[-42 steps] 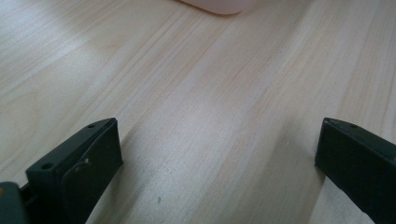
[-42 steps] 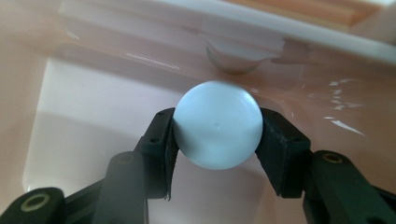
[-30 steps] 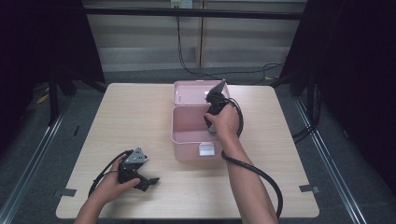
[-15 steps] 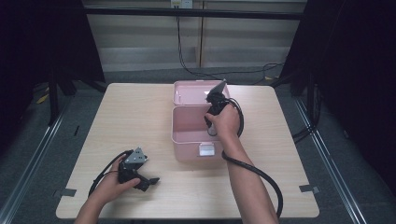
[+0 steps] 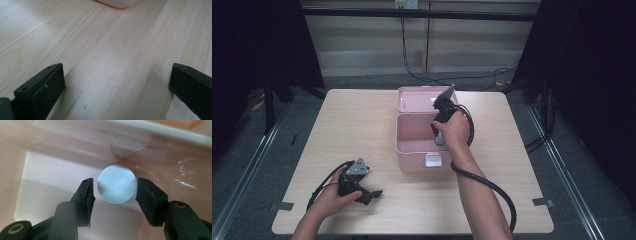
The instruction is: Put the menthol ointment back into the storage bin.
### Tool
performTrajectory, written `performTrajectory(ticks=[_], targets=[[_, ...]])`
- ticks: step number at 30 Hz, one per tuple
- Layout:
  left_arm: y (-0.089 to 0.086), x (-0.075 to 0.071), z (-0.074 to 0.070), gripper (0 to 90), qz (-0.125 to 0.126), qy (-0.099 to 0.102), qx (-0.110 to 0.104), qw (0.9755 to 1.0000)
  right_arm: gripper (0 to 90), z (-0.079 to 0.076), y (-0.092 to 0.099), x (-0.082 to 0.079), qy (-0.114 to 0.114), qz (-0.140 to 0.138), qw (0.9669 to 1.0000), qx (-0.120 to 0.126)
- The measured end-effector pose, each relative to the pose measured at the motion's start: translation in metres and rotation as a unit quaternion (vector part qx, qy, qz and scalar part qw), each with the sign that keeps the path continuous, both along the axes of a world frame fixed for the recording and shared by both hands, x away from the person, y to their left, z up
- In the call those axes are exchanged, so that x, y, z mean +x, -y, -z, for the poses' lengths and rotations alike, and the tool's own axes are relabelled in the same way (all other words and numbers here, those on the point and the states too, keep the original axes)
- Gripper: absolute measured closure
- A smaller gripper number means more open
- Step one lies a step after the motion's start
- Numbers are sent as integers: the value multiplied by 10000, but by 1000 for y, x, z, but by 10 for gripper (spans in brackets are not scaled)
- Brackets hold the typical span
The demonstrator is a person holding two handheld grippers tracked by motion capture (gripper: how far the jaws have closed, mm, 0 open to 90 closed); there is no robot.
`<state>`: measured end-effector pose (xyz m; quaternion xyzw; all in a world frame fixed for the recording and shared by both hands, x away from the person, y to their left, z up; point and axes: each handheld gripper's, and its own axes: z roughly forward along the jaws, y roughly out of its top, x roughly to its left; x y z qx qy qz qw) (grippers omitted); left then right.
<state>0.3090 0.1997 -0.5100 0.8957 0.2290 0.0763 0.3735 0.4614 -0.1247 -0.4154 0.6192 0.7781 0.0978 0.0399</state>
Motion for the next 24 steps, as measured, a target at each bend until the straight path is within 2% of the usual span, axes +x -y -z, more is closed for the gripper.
performTrajectory(ticks=[13, 16, 18, 19, 22, 24], targets=[[0, 0, 0, 0, 0, -2, -4, 10000, 403, -13, 2, -4, -43, -150, 9999, 72], [0, 0, 0, 0, 0, -11, -16, 10000, 350, -18, 4, -6, -49, -370, 9993, 48], [0, 0, 0, 0, 0, -8, -11, 10000, 342, -19, 4, -7, -36, -414, 9991, 49], [0, 0, 0, 0, 3, -8, -9, 10000, 332, -22, 4, -9, -66, -543, 9985, 68], [0, 0, 0, 0, 11, -19, -20, 10000, 309, -25, 4, -11, -66, -677, 9976, 135], [0, 0, 0, 0, 7, -22, -10, 10000, 290, -27, 2, -13, -35, -836, 9965, 55]])
